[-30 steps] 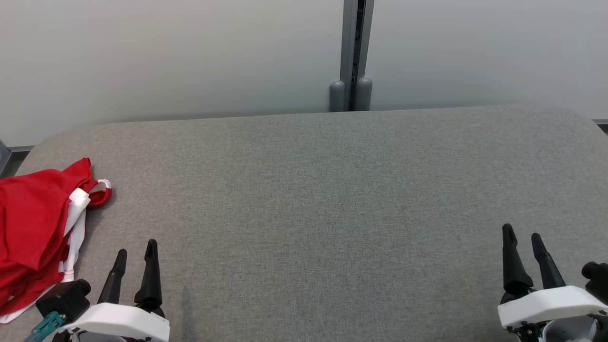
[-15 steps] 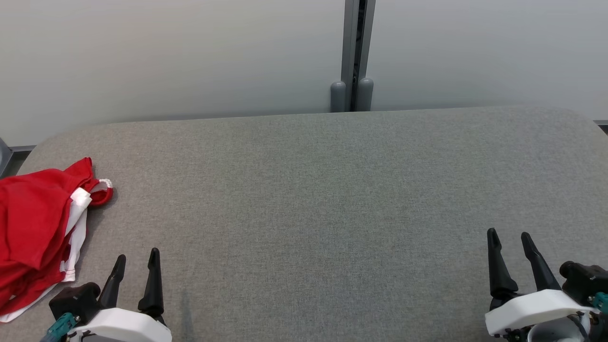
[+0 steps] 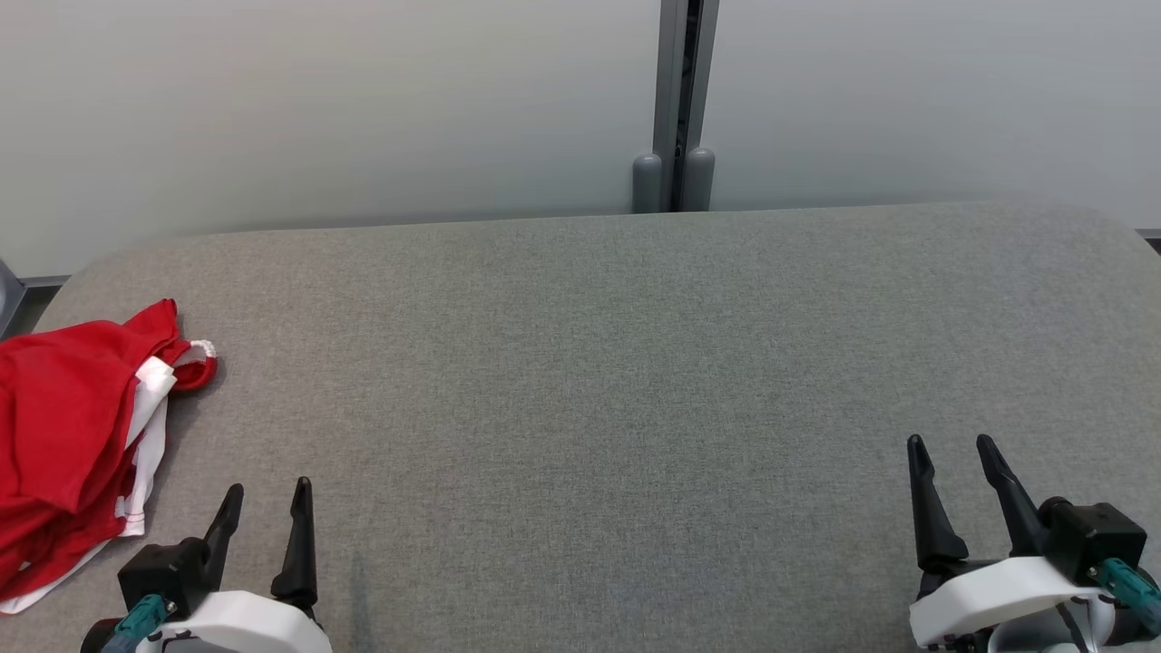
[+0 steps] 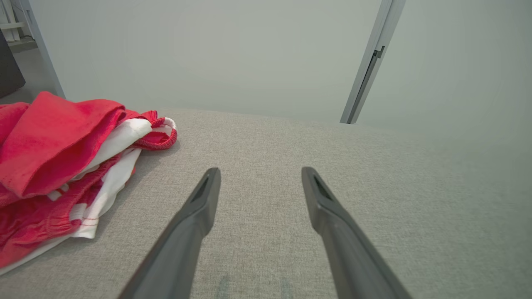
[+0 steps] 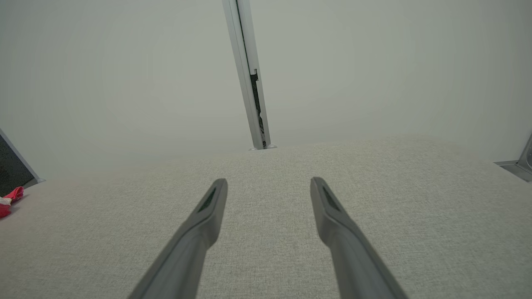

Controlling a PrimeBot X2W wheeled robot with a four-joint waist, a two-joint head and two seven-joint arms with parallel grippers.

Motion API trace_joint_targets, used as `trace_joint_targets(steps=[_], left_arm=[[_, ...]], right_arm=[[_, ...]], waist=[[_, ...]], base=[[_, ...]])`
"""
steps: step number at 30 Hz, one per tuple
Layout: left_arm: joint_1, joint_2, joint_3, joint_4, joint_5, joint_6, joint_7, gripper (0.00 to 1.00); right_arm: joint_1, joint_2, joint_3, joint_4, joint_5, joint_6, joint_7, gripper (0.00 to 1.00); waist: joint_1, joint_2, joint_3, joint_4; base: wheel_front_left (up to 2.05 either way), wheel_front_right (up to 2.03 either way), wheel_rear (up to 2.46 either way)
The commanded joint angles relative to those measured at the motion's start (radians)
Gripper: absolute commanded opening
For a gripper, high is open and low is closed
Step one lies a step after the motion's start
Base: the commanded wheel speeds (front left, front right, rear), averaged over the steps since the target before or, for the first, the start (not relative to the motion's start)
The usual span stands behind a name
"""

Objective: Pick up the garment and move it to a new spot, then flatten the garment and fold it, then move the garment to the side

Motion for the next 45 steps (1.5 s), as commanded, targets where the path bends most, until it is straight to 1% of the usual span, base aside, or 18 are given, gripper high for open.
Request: trace_joint_targets(steps=[1,21,27,33,39,45], left_arm=[[-0.014,0.008,0.001,0.0,0.025,0.005,-0.009,1.0],[0.002,-0.002,0.028,0.012,0.156,0.008,-0.048,1.0],[-0.007,-0.007,0.036,0.017,0.183,0.002,-0.057,1.0],[-0.019,-0.007,0.047,0.016,0.178,-0.004,-0.056,1.0],[-0.038,-0.006,0.056,0.02,0.177,-0.008,-0.055,1.0],[-0.024,-0.001,0.073,0.026,0.181,-0.01,-0.055,1.0]], right_arm=[[-0.011,-0.01,0.0,-0.007,-0.027,0.002,-0.011,1.0],[0.005,-0.012,-0.038,-0.005,-0.153,0.002,-0.05,1.0],[0.008,-0.012,-0.026,-0.007,-0.189,0.002,-0.059,1.0],[-0.002,-0.012,-0.011,-0.011,-0.175,0.002,-0.058,1.0],[-0.021,-0.012,0.01,-0.015,-0.179,0.001,-0.058,1.0],[-0.03,-0.012,0.045,-0.001,-0.171,0.001,-0.058,1.0]], waist=[[0.0,0.0,0.0,0.0],[0.0,0.0,0.002,0.004],[0.0,0.0,0.007,0.025],[0.0,0.0,0.029,0.098],[0.0,0.0,0.062,0.209],[0.0,0.0,0.072,0.323]], base=[[0.0,0.0,0.0],[0.0,0.0,0.0],[0.0,0.0,0.0],[0.0,0.0,0.0],[0.0,0.0,0.0],[0.0,0.0,0.0]])
